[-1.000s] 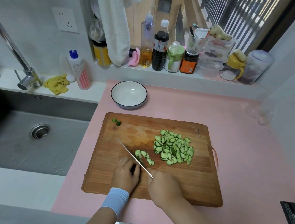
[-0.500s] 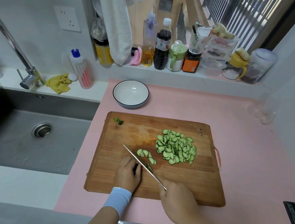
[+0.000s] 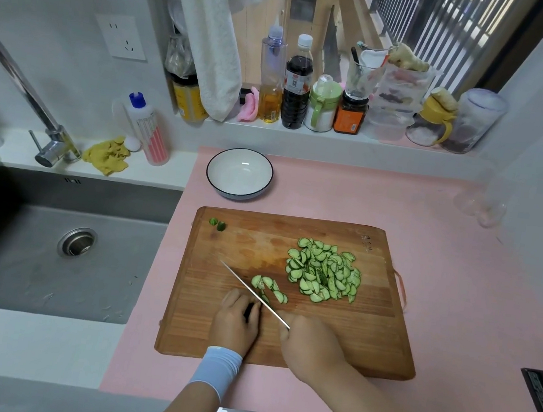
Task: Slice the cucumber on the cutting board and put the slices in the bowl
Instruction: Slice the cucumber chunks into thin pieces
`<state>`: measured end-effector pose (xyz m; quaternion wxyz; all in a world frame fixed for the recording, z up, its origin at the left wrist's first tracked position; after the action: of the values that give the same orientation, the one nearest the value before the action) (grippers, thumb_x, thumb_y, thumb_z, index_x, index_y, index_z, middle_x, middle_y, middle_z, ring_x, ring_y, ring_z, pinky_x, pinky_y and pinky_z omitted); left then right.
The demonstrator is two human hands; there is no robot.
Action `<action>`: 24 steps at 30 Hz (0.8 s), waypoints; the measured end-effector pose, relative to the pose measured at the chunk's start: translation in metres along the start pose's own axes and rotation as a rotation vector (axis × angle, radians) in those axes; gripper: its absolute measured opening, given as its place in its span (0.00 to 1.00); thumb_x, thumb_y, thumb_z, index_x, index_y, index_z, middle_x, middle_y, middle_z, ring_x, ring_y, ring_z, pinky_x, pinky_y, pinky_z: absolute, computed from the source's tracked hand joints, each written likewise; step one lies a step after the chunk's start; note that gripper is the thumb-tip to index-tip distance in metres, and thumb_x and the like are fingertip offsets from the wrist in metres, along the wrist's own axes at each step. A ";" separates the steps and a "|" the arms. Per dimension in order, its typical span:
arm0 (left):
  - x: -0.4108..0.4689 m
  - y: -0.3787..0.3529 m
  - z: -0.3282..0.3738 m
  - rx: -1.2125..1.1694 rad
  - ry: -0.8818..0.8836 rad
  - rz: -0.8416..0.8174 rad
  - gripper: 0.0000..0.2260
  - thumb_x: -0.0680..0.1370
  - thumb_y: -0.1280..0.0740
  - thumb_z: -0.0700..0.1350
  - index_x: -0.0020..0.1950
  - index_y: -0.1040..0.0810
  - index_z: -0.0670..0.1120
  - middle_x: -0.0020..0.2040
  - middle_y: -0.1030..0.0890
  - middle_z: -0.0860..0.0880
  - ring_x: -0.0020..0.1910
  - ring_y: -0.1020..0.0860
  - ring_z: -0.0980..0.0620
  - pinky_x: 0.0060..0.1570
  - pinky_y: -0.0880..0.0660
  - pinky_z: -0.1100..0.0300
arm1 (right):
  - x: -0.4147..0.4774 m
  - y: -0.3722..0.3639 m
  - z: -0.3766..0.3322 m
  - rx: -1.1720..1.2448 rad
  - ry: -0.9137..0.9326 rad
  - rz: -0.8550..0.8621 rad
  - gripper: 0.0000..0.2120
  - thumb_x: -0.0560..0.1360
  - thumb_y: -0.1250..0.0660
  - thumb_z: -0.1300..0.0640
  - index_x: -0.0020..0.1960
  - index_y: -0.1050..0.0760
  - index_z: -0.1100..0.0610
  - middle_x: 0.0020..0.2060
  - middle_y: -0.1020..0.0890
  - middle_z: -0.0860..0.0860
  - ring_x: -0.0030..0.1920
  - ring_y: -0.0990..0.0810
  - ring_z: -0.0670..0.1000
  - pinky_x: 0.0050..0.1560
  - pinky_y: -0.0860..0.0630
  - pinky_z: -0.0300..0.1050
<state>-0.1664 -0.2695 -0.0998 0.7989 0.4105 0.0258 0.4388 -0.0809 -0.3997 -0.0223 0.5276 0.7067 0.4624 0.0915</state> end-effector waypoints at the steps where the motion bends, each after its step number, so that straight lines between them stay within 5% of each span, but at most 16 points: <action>1: 0.000 0.000 0.000 0.004 0.000 -0.003 0.07 0.69 0.25 0.34 0.39 0.21 0.42 0.39 0.23 0.48 0.41 0.25 0.51 0.44 0.30 0.66 | 0.001 0.000 -0.002 -0.003 0.003 0.003 0.11 0.82 0.44 0.54 0.56 0.22 0.49 0.36 0.24 0.48 0.43 0.22 0.56 0.40 0.32 0.43; 9: 0.000 -0.001 0.000 0.018 0.008 0.006 0.07 0.69 0.25 0.34 0.39 0.21 0.43 0.39 0.22 0.48 0.41 0.26 0.52 0.44 0.31 0.67 | -0.004 -0.005 0.003 0.014 0.004 0.028 0.17 0.82 0.44 0.51 0.68 0.26 0.44 0.50 0.16 0.51 0.51 0.19 0.56 0.45 0.27 0.46; 17: -0.001 -0.003 -0.002 0.011 0.006 0.003 0.06 0.70 0.25 0.34 0.42 0.19 0.43 0.42 0.21 0.49 0.43 0.25 0.53 0.46 0.29 0.65 | -0.028 -0.001 0.024 0.069 0.014 0.065 0.11 0.82 0.43 0.52 0.56 0.23 0.47 0.30 0.27 0.46 0.35 0.24 0.51 0.36 0.34 0.45; 24: 0.000 -0.001 -0.001 0.008 0.006 0.011 0.07 0.69 0.25 0.34 0.40 0.20 0.43 0.40 0.22 0.49 0.42 0.26 0.53 0.45 0.29 0.66 | -0.024 0.000 0.028 0.061 0.013 0.033 0.13 0.82 0.43 0.51 0.61 0.22 0.44 0.35 0.21 0.46 0.35 0.25 0.48 0.36 0.28 0.44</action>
<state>-0.1662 -0.2691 -0.1008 0.7948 0.4127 0.0277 0.4440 -0.0770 -0.4362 -0.0254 0.5013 0.7293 0.4567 0.0905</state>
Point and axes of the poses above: each hand's wrist, its own x-axis towards the middle knuckle, its own y-axis out of the back of the hand, z = x × y, the point moved 5 cm from there along x, towards the middle knuckle
